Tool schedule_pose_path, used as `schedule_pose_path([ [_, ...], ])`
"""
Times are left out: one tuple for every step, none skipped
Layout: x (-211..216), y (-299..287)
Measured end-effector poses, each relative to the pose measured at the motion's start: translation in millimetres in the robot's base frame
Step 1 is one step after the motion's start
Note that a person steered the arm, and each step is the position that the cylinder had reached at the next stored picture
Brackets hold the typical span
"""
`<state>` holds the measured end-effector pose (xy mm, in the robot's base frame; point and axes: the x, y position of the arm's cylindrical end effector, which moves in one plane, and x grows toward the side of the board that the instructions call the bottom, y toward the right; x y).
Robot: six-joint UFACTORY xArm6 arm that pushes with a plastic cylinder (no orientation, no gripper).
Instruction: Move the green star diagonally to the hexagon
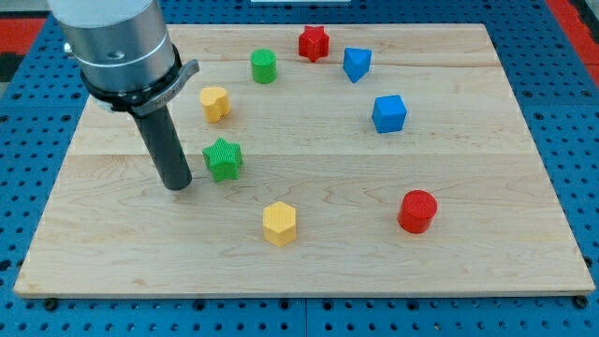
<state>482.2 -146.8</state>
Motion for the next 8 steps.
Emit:
schedule_pose_path([
  [-4.1, 13.0],
  [-4.1, 66.4],
  [15.1, 59.0],
  [74.7, 43.1],
  [125.4, 51.6],
  [104.9, 91.2],
  [82.1, 92.0],
  [61.4, 107.3],
])
